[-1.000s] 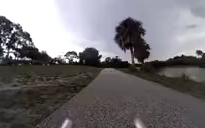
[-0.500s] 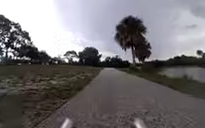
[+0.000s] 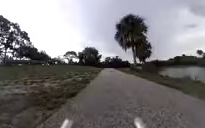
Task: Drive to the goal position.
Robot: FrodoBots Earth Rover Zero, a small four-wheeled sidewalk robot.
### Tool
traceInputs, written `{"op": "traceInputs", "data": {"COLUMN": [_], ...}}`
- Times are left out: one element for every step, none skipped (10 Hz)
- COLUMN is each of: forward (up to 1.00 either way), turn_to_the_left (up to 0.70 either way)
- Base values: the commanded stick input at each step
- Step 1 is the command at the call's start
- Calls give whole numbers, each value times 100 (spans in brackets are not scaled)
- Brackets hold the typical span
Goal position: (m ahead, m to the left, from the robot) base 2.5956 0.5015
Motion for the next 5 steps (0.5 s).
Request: {"op": "traceInputs", "data": {"forward": [100, 100, 100, 100, 100], "turn_to_the_left": [0, 0, 0, 39, 36]}}
